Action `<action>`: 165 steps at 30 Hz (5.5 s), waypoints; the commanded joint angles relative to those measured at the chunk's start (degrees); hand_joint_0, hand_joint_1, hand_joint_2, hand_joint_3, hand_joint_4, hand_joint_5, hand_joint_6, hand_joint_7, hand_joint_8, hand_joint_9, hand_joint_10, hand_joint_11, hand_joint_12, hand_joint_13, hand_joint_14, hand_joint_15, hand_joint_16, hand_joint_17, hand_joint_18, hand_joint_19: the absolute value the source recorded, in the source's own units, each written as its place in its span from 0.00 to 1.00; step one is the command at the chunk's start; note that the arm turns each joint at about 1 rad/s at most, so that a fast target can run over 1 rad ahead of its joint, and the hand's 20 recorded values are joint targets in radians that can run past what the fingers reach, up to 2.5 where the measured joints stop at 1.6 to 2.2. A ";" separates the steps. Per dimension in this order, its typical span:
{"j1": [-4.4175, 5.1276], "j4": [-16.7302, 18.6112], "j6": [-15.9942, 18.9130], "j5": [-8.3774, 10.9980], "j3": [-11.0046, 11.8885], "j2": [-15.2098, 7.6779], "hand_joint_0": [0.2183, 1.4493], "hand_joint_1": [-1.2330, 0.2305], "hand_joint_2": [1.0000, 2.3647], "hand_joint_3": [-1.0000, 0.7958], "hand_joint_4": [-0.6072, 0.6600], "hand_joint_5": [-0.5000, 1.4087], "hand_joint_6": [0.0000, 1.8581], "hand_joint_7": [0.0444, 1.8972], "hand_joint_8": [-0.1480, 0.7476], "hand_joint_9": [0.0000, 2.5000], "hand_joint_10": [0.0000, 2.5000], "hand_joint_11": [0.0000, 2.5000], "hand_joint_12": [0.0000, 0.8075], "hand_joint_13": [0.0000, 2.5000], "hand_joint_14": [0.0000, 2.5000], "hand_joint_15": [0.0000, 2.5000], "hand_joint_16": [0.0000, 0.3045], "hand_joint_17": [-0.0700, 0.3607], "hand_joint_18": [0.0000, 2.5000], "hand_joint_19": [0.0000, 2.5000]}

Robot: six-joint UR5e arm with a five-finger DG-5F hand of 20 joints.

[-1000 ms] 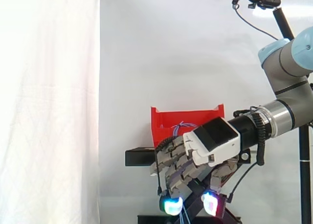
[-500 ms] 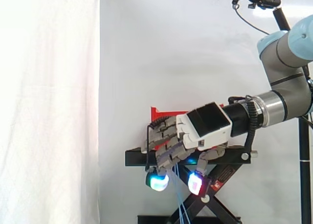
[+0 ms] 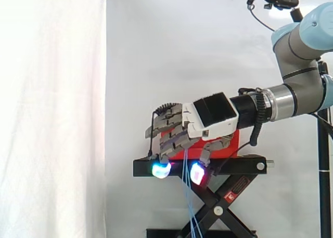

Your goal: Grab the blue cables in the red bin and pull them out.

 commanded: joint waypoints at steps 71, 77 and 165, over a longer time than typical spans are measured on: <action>-7.71 9.35 -7.73 -5.60 -4.48 -0.09 0.46 0.20 0.00 0.00 0.48 0.66 0.04 0.42 0.45 0.34 0.01 0.38 0.44 0.20 0.00 0.13 0.16 0.41 0.17 0.19; -7.71 9.09 -7.82 -5.60 -4.48 0.00 0.46 0.21 0.00 0.00 0.48 0.67 0.08 0.41 0.46 0.35 0.01 0.38 0.44 0.20 0.01 0.13 0.16 0.41 0.17 0.19; -8.06 6.80 -7.82 -6.30 -2.72 0.00 0.55 0.30 0.00 0.00 0.48 0.66 0.32 0.35 0.45 0.38 0.01 0.38 0.42 0.23 0.01 0.14 0.15 0.39 0.20 0.19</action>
